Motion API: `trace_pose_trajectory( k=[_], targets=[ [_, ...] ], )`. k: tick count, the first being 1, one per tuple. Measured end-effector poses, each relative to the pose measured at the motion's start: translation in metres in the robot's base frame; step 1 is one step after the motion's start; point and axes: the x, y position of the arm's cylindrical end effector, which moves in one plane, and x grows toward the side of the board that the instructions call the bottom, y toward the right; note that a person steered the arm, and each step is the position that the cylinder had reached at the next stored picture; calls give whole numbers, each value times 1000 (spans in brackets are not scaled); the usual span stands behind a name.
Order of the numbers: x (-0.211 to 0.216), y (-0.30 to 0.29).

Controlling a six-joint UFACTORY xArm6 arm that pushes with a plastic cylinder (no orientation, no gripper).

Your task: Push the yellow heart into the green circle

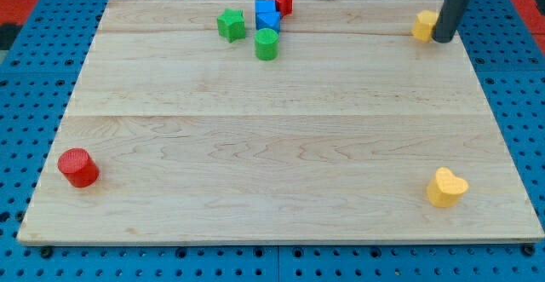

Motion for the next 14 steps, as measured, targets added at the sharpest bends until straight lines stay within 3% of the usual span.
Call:
trace_pose_trajectory(
  k=[1, 2, 4, 5, 6, 7, 8, 9, 11, 12, 13, 14],
  targets=[
    [-36, -23],
    [-22, -6],
    [89, 56],
    [120, 89],
    [182, 89],
    [278, 86],
    [303, 39],
    [299, -40],
    [218, -204],
    [185, -236],
    [202, -209],
    [159, -219]
  ],
)
